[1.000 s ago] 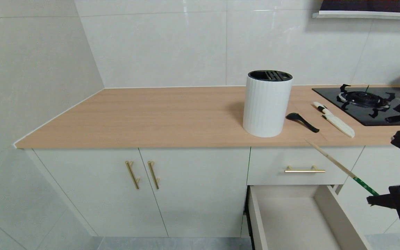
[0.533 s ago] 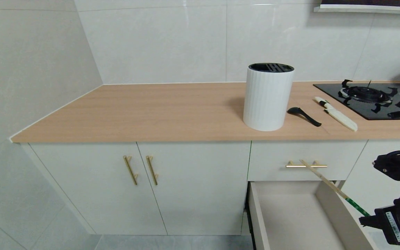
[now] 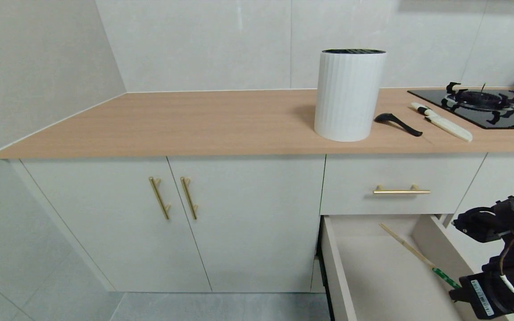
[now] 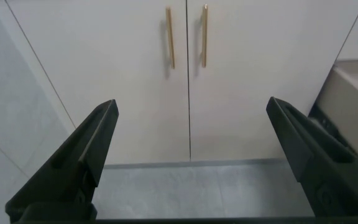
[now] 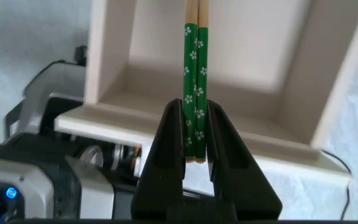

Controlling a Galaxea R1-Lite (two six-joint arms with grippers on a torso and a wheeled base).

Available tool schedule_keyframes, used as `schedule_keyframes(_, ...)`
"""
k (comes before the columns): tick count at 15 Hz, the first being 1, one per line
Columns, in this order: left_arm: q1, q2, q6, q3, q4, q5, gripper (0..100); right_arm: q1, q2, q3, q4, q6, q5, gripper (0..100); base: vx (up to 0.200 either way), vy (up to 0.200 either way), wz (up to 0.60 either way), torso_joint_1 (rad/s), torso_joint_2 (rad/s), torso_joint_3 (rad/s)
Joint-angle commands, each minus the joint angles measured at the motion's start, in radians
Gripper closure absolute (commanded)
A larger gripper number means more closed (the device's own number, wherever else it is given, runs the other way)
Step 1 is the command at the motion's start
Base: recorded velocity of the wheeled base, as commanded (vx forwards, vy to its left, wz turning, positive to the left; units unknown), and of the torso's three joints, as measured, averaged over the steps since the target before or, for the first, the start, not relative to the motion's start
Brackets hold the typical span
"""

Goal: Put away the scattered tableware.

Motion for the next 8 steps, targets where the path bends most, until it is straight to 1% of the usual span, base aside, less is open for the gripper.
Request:
schedule_keyframes(1,0.0,0.0,0.0,0.0,-0.001,0.0,0,0.0,0.052,0.018,-0.025,0.0,0.0,100,0.0,0.0,0.0,-0.105,0.47,0.349)
schedule_keyframes(2,0.0,0.0,0.0,0.0,-0.001,0.0,0,0.0,0.075,0.035,-0.062,0.0,-0.001,100,0.0,0.0,0.0,-0.095,0.45,0.354)
schedule_keyframes(6,0.0,0.0,0.0,0.0,0.0,0.0,0,0.0,0.106,0.035,-0.076,0.0,0.0,100,0.0,0.0,0.0,-0.056,0.45,0.388)
schedule_keyframes(8,0.0,0.0,0.0,0.0,-0.001,0.0,0,0.0,0.126,0.035,-0.102,0.001,0.0,100,0.0,0.0,0.0,-0.024,0.23,0.21)
